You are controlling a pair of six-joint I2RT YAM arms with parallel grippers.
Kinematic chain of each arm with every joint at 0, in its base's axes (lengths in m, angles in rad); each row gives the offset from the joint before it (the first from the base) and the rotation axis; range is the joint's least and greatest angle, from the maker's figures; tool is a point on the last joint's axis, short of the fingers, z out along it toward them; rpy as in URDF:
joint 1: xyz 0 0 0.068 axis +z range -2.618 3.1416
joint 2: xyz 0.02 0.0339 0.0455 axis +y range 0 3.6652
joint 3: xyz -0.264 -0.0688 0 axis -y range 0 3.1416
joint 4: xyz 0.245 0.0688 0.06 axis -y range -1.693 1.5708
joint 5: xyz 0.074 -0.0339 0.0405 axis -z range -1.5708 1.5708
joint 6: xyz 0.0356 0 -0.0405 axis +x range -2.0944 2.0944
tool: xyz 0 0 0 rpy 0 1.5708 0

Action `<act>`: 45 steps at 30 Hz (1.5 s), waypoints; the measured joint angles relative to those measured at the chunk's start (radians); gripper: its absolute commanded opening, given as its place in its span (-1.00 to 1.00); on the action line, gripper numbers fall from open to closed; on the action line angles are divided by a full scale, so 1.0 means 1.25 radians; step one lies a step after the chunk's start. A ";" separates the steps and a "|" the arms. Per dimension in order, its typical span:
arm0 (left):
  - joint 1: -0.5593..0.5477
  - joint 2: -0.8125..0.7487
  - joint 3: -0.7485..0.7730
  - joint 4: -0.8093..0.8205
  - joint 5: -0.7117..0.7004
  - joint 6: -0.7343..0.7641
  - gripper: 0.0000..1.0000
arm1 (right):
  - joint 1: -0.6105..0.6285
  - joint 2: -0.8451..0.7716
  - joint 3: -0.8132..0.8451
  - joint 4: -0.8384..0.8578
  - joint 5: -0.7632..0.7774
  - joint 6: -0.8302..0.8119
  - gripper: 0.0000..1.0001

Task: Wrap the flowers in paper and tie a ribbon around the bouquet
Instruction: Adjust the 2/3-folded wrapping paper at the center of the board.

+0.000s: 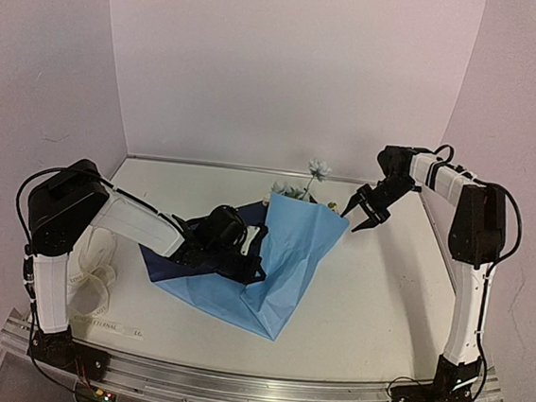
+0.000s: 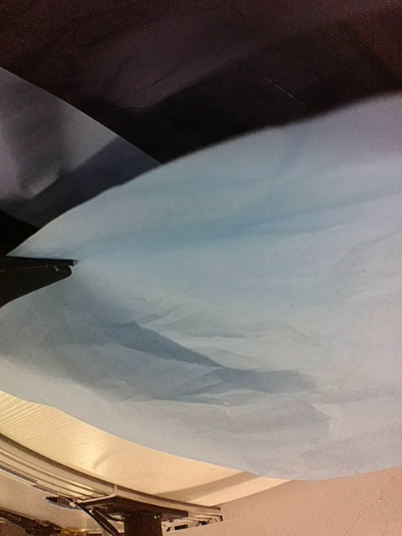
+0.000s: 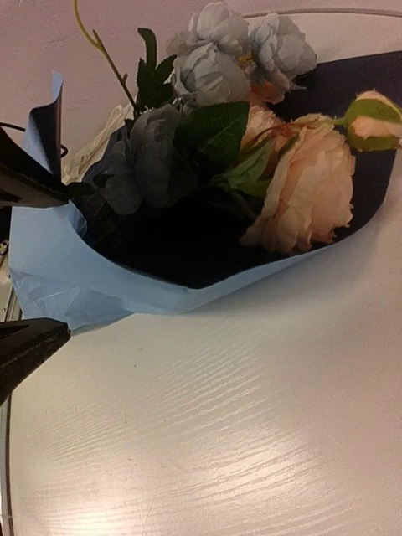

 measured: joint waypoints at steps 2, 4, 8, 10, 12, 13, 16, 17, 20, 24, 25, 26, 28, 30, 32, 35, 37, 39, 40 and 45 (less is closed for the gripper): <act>0.000 0.000 0.000 0.000 0.000 0.003 -1.00 | 0.000 0.015 0.023 -0.020 0.006 0.000 0.01; 0.000 0.000 0.000 0.000 0.000 0.004 -1.00 | 0.000 0.027 0.044 -0.034 0.014 0.003 0.05; 0.000 0.000 0.000 0.000 0.000 0.004 -1.00 | 0.000 0.036 0.063 -0.051 0.032 0.011 0.12; 0.000 0.000 0.000 0.000 0.000 0.004 -1.00 | 0.000 0.040 0.072 -0.058 0.043 0.018 0.14; 0.000 0.000 0.000 0.000 0.000 0.004 -1.00 | 0.000 0.050 0.089 -0.064 0.051 0.025 0.14; 0.000 0.000 0.000 0.000 0.000 0.005 -1.00 | -0.001 0.060 0.104 -0.067 0.054 0.031 0.14; 0.000 0.000 0.000 0.000 0.000 0.005 -1.00 | -0.002 0.086 0.137 -0.064 0.064 0.048 0.13; 0.000 0.000 0.000 0.000 0.000 0.005 -1.00 | -0.002 0.091 0.140 -0.064 0.069 0.055 0.11; 0.000 0.000 0.000 0.000 0.000 0.005 -1.00 | -0.003 0.100 0.142 -0.066 0.078 0.072 0.06; 0.000 0.000 0.000 0.000 0.000 0.005 -1.00 | -0.004 0.101 0.142 -0.066 0.080 0.090 -0.16; 0.000 0.000 0.000 0.000 0.000 0.006 -1.00 | -0.004 0.101 0.142 -0.066 0.079 0.095 -0.19; 0.000 0.000 0.000 0.000 0.000 0.006 -1.00 | -0.004 0.101 0.141 -0.066 0.078 0.095 -0.25; 0.000 0.000 0.000 0.000 0.000 0.006 -1.00 | -0.004 0.101 0.135 -0.066 0.074 0.101 -0.28; 0.000 0.000 0.000 0.000 0.000 0.006 -1.00 | -0.004 0.101 0.128 -0.066 0.072 0.102 -0.30; 0.000 0.000 0.000 0.000 0.000 0.006 -1.00 | -0.004 0.101 0.123 -0.068 0.067 0.104 -0.30; 0.000 0.000 0.000 0.000 0.000 0.006 -1.00 | -0.004 0.101 0.120 -0.069 0.064 0.104 -0.37; 0.000 0.000 0.000 0.000 0.000 0.007 -1.00 | -0.004 0.101 0.119 -0.069 0.060 0.103 -0.41; 0.000 0.000 0.000 0.000 0.000 0.007 -1.00 | -0.004 0.104 0.120 -0.070 0.055 0.105 -0.45; 0.000 0.000 0.000 0.000 0.000 0.008 -1.00 | -0.004 0.108 0.121 -0.070 0.054 0.105 -0.46; 0.000 0.000 0.000 0.000 0.000 0.015 -1.00 | -0.004 0.137 0.132 -0.080 0.051 0.106 -0.72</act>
